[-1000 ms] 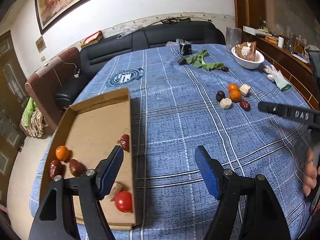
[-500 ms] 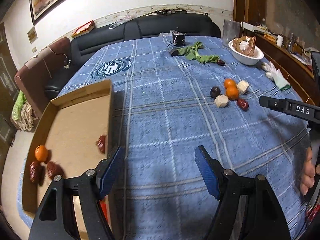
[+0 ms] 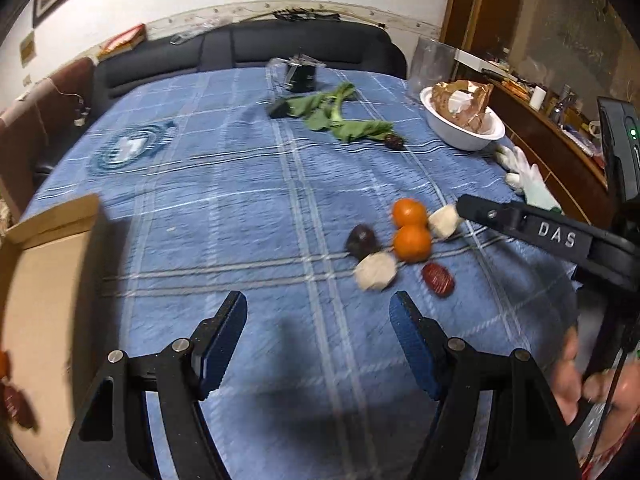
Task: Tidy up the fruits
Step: 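Move both tools back toward the remaining fruits on the tablecloth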
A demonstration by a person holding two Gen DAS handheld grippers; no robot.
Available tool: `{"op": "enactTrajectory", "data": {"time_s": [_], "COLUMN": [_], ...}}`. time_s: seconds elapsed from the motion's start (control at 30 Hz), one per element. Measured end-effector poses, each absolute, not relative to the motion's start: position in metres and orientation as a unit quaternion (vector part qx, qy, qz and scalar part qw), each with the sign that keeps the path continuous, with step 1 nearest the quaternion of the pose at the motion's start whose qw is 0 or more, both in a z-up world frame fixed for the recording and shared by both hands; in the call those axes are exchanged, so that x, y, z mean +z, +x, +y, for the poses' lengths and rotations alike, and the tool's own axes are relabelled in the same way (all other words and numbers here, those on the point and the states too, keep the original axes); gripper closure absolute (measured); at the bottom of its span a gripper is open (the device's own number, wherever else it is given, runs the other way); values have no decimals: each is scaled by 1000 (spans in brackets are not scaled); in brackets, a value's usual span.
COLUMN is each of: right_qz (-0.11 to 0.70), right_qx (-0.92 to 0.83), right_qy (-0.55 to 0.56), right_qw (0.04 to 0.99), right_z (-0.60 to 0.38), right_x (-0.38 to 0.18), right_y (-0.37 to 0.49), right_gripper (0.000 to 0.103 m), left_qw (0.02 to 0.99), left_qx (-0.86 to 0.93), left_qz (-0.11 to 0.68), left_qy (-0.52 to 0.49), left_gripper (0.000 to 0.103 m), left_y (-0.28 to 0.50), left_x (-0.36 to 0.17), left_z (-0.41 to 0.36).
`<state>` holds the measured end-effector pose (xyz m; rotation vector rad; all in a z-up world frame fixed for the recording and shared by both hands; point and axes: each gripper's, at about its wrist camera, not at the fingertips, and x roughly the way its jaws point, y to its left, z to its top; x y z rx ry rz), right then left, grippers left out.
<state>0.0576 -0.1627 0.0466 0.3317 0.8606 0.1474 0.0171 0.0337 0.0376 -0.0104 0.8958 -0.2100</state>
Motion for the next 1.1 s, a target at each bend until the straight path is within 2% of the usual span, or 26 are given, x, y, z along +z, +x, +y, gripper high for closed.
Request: {"op": "enactTrajectory", "data": {"time_s": [0.13, 0.4, 0.7, 0.8, 0.87, 1.1], "right_qz": [421, 421, 423, 422, 421, 411], "right_qx": [67, 81, 107, 108, 107, 99], "right_qy": [165, 170, 180, 168, 165, 166], "right_qw": [889, 887, 882, 885, 886, 891], "right_z": [-165, -169, -161, -156, -154, -159], "right_x": [37, 24, 18, 19, 21, 27], "right_y": [68, 72, 77, 75, 74, 66], "right_gripper": [52, 52, 52, 59, 67, 68], "left_qw": [885, 874, 881, 880, 878, 880], "left_qx": [-118, -171, -181, -181, -186, -175], "left_qz": [451, 454, 438, 438, 440, 442], "left_qy": [-7, -22, -9, -6, -7, 0], "left_gripper": [31, 56, 56, 58, 75, 75], "left_y": [42, 49, 49, 49, 49, 44], "left_x": [23, 13, 10, 10, 10, 13], "left_z": [21, 14, 6, 7, 8, 4]}}
